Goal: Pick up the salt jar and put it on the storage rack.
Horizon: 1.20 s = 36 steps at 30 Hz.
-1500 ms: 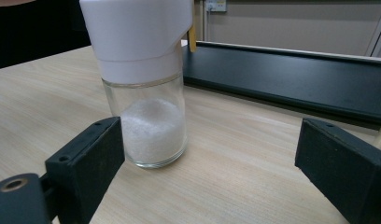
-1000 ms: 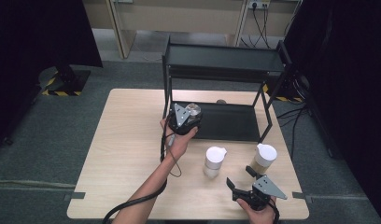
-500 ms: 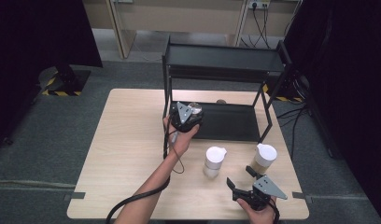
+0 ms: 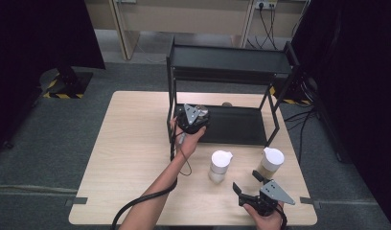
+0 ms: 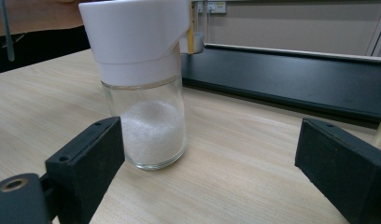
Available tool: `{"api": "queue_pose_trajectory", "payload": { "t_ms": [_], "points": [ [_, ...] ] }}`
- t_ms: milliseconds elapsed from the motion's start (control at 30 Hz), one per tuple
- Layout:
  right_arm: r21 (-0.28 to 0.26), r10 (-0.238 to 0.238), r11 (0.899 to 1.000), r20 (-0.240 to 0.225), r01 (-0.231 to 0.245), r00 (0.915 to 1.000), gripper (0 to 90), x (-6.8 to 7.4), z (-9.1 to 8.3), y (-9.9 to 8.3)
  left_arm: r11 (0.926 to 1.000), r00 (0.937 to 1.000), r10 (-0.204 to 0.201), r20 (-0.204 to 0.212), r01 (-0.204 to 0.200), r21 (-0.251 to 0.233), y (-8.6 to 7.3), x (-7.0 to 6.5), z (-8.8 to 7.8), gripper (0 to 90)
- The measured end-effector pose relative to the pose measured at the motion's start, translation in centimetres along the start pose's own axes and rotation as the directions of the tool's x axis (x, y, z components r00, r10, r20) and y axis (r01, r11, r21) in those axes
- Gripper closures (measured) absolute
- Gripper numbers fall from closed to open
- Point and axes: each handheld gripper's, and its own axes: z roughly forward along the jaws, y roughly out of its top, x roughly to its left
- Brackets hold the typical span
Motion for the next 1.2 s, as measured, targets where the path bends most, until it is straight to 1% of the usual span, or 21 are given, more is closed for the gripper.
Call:
{"api": "queue_pose_trajectory", "payload": {
  "t_ms": [200, 333, 500, 533, 633, 867, 1133, 1200],
  "points": [
    [0.001, 0.000, 1.000, 0.000, 0.000, 1.0000, 8.4, 0.0, 0.0, 0.0, 1.0000, 1.0000, -0.002, -0.009, 0.002, 0.007, -0.3, 0.1, 0.6, 34.9],
    [0.001, 0.001, 1.000, -0.001, -0.001, 1.0000, 8.4, 0.0, 0.0, 0.0, 1.0000, 1.0000, -0.004, -0.007, 0.004, 0.008, -0.5, 0.0, 1.0, 34.8],
    [-0.001, 0.001, 1.000, -0.001, -0.001, 1.0000, 8.4, 0.0, 0.0, 0.0, 0.9998, 0.9999, -0.002, -0.014, 0.003, 0.019, -1.0, 0.0, 1.4, 34.8],
    [0.000, 0.002, 1.000, -0.001, -0.002, 1.0000, 8.4, 0.0, 0.0, 0.0, 0.9997, 0.9999, 0.002, -0.011, -0.002, 0.025, -1.1, 0.0, 1.5, 34.8],
    [0.000, -0.001, 1.000, -0.002, 0.001, 1.0000, 8.4, 0.0, 0.0, 0.0, 0.9996, 0.9999, -0.001, -0.012, 0.001, 0.028, -1.3, 0.0, 1.7, 34.8],
    [0.001, -0.001, 1.000, -0.004, 0.001, 1.0000, 8.4, 0.0, 0.0, 0.0, 0.9993, 0.9998, -0.018, -0.003, 0.018, 0.034, -1.9, -0.2, 2.3, 34.8],
    [0.000, -0.002, 1.000, -0.005, 0.002, 1.0000, 8.4, 0.0, 0.0, 0.0, 0.9994, 0.9999, -0.016, -0.002, 0.016, 0.030, -2.0, -0.2, 2.6, 34.7],
    [0.001, -0.004, 1.000, -0.005, 0.004, 1.0000, 8.4, 0.0, 0.0, 0.0, 0.9992, 0.9999, -0.013, -0.004, 0.013, 0.038, -2.1, -0.1, 2.7, 34.7]
  ]
}}
